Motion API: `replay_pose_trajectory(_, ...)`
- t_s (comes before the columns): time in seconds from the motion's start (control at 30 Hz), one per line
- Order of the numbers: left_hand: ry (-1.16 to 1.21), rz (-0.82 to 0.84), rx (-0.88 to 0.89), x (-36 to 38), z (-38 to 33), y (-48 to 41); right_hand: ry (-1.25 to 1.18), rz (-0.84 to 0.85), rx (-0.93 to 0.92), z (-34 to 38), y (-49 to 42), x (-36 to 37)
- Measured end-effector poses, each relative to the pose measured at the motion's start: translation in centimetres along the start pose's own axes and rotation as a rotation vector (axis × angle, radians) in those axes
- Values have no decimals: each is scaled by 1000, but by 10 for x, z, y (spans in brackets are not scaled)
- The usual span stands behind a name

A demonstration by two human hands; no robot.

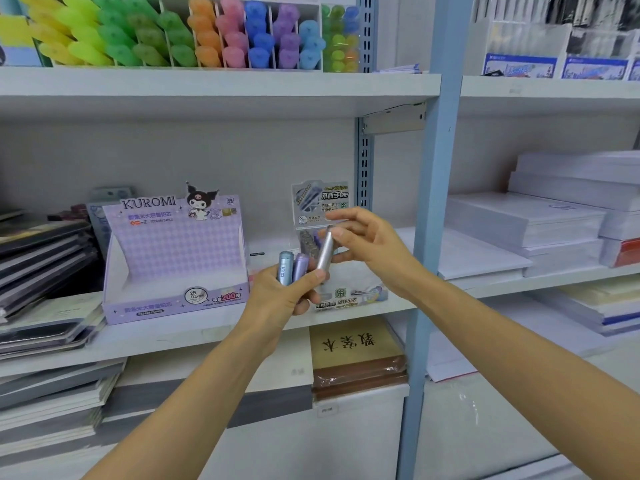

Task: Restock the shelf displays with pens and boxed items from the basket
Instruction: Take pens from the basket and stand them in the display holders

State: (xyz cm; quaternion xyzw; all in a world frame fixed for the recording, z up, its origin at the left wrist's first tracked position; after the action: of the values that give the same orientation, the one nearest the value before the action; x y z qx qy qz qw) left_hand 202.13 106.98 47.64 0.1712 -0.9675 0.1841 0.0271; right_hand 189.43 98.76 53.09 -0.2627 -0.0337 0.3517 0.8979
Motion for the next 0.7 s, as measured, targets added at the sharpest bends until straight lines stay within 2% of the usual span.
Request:
replay_pose_trajectory(0.1, -18, 34, -35, 2, 3, 1, 42, 12, -12, 3, -2, -3)
replay_pose_trajectory(0.3, 73, -35, -69, -17, 6, -3, 153, -212, -67, 2, -9, -25)
replay_pose_trajectory(0.57, 96, 32, -62, -16, 10, 0, 413, -141, -90, -18, -10, -1)
replay_pose_trajectory(0.7, 42, 66, -72, -16, 10, 3, 494, -68, -44, -19, -16, -6)
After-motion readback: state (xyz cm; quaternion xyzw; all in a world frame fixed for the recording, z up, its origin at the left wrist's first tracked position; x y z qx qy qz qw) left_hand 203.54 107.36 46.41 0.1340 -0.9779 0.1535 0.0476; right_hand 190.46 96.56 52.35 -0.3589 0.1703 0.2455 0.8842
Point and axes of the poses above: each hand's wrist, its own y-axis away from the middle knuckle, its own x-axis out of the palm, z = x × y, the point moved 7 cm from there along -y, towards the middle knuckle, and after that the axes turned 4 degrees about x, right-handed, at the moved point
